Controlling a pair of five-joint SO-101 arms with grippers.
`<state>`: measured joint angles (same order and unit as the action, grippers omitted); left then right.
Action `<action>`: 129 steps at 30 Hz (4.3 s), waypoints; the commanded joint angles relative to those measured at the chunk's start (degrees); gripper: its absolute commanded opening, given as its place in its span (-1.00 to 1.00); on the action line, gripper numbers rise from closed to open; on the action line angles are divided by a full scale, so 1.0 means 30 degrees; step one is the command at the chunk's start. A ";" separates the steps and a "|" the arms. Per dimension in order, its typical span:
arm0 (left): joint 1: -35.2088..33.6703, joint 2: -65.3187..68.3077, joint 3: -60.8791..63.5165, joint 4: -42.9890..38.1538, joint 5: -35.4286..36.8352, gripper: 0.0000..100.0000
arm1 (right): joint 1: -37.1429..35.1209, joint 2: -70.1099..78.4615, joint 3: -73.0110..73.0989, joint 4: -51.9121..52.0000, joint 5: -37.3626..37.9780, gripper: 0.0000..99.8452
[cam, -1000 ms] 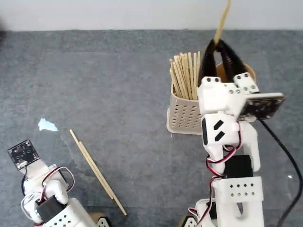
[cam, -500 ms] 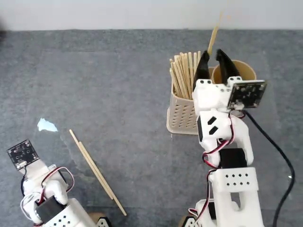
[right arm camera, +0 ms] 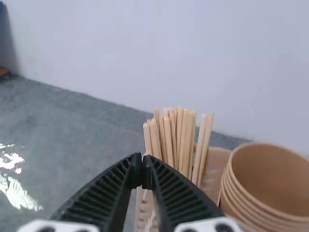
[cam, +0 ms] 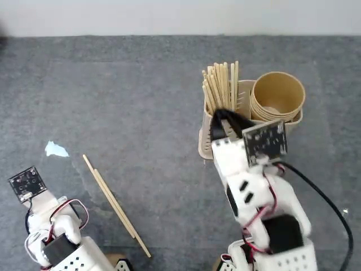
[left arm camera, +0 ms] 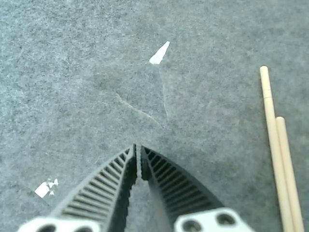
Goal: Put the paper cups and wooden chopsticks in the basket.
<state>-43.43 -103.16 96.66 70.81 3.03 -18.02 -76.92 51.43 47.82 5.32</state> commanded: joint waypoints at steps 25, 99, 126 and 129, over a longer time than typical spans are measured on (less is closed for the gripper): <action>0.3311 0.3780 -1.1326 0.2579 -0.0117 -0.97 | 0.5817 -0.8952 1.3128 0.6901 -0.2168 -0.98; 1.0755 3.2821 -2.3165 0.2344 0.6681 -0.97 | 0.5875 -0.8952 1.5004 0.7048 -0.2081 -0.98; 1.7963 3.3055 -4.4996 0.2930 1.3480 -0.97 | 0.5875 -0.8952 1.5004 0.7048 -0.2081 -0.98; 1.8637 3.3055 -4.4938 0.0469 1.3421 -0.97 | 0.5875 -0.8952 1.5004 0.7048 -0.2081 -0.98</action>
<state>10.46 -3.65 -35.03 79.25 42.51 -1.05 -103.30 95.47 68.66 -0.57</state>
